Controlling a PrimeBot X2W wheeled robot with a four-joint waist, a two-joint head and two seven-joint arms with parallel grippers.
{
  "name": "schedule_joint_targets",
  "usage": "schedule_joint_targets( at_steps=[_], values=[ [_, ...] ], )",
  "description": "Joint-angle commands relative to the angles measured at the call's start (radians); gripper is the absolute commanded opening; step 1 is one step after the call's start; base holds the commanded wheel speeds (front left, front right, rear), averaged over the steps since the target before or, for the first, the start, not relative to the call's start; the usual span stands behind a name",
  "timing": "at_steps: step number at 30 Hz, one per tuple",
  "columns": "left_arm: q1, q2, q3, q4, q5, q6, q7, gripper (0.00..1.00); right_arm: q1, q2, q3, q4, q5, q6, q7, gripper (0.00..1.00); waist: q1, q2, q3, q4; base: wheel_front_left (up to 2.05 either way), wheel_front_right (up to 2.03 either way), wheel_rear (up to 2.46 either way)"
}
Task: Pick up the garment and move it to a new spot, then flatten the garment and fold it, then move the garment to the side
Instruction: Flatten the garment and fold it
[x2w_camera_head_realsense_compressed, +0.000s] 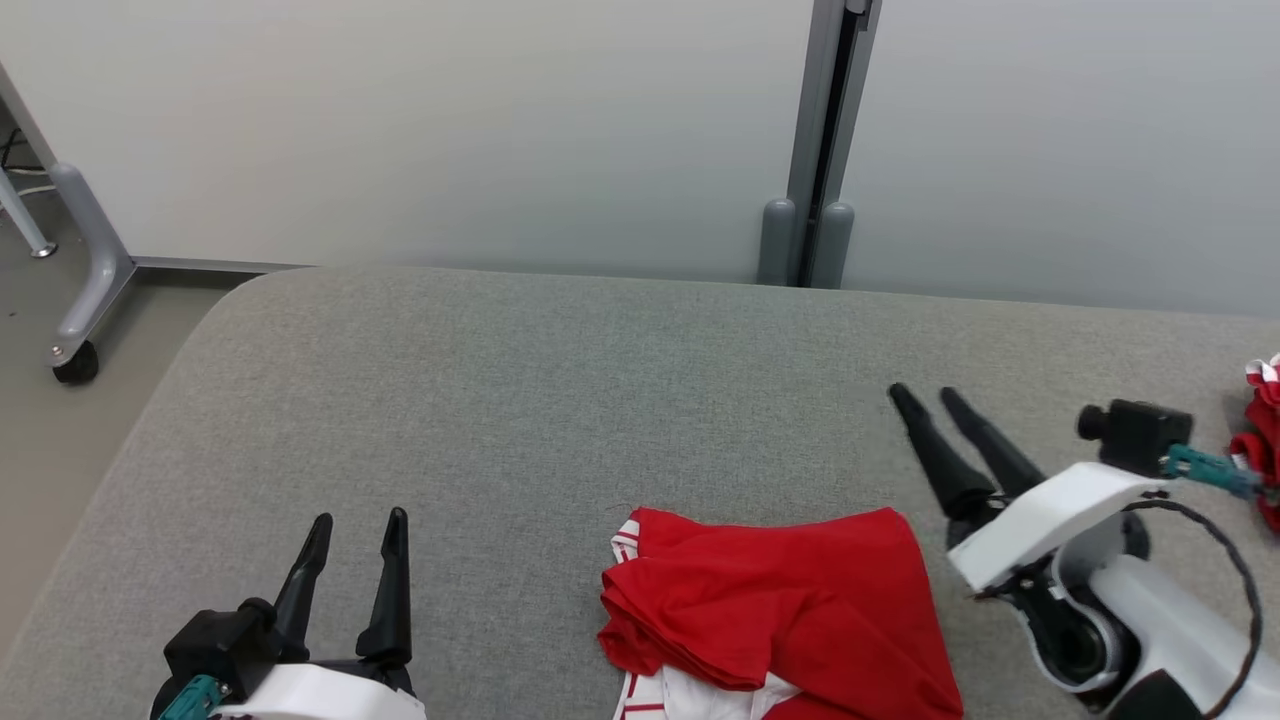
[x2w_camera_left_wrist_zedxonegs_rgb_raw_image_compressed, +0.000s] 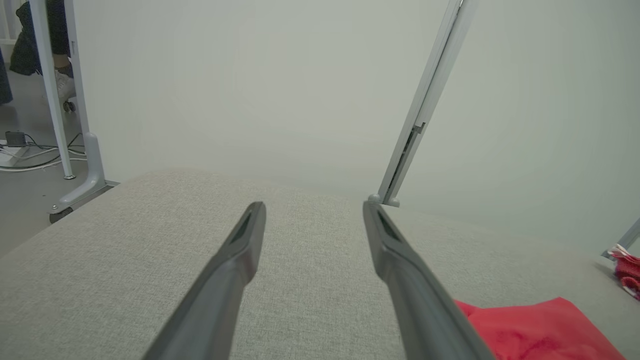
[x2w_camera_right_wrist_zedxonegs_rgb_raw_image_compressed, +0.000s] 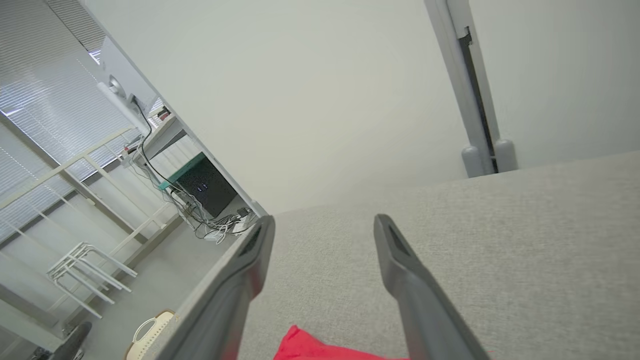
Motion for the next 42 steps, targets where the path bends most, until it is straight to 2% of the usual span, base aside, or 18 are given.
schedule_joint_targets(
  at_steps=[1,6,9,10,12,13,19,26,32,38,42],
  values=[
    [0.005,0.0,0.009,-0.007,0.003,0.003,-0.006,1.0,0.011,-0.03,-0.023,0.015,-0.02,0.001,-0.011,1.0,0.0,0.0,-0.005,-0.008,0.0,0.0,0.0],
    [0.017,-0.008,0.027,-0.02,0.011,0.009,-0.007,1.0,0.043,-0.069,-0.094,0.06,-0.047,0.001,-0.02,1.0,0.0,0.0,-0.008,-0.02,0.0,0.0,0.0],
    [0.019,-0.011,0.036,-0.026,0.016,0.009,-0.008,1.0,0.055,-0.063,-0.103,0.087,-0.068,0.001,-0.015,1.0,0.0,0.0,-0.007,-0.021,0.0,0.0,0.0],
    [0.018,-0.012,0.037,-0.027,0.02,0.007,-0.008,1.0,0.057,-0.054,-0.099,0.096,-0.071,0.001,-0.005,0.8,0.0,0.0,-0.006,-0.02,0.0,0.0,0.0],
    [0.015,-0.014,0.038,-0.028,0.024,0.003,-0.009,1.0,0.056,-0.038,-0.088,0.117,-0.078,0.001,0.021,0.06,0.0,0.0,-0.005,-0.015,0.0,0.0,0.0],
    [0.012,-0.015,0.037,-0.028,0.025,0.001,-0.009,1.0,0.055,-0.03,-0.081,0.133,-0.078,0.001,0.042,0.0,0.0,0.0,-0.004,-0.011,0.0,0.0,0.0],
    [0.012,-0.021,0.038,-0.022,0.034,-0.008,-0.008,1.0,0.055,0.034,-0.032,0.228,-0.024,0.001,0.214,0.0,0.0,0.0,-0.004,0.024,0.0,0.0,0.0],
    [0.022,-0.025,0.037,-0.016,0.038,-0.012,-0.008,1.0,0.069,0.07,0.006,0.259,0.029,0.001,0.326,0.0,0.0,0.0,-0.009,0.053,0.0,0.0,0.0],
    [0.035,-0.024,0.044,-0.018,0.038,-0.007,-0.008,1.0,0.118,0.072,0.048,0.186,0.095,0.001,0.43,0.0,0.0,0.0,-0.014,0.059,0.0,0.0,0.0],
    [0.038,-0.028,0.046,-0.016,0.038,-0.005,-0.008,1.0,0.187,0.051,0.101,0.02,0.157,0.001,0.508,0.0,0.0,0.0,-0.018,0.046,0.0,0.0,0.0],
    [0.04,-0.028,0.045,-0.011,0.036,-0.006,-0.008,1.0,0.214,0.05,0.15,-0.063,0.149,0.001,0.537,0.0,0.0,0.0,-0.019,0.031,0.0,0.0,0.0]
  ],
)
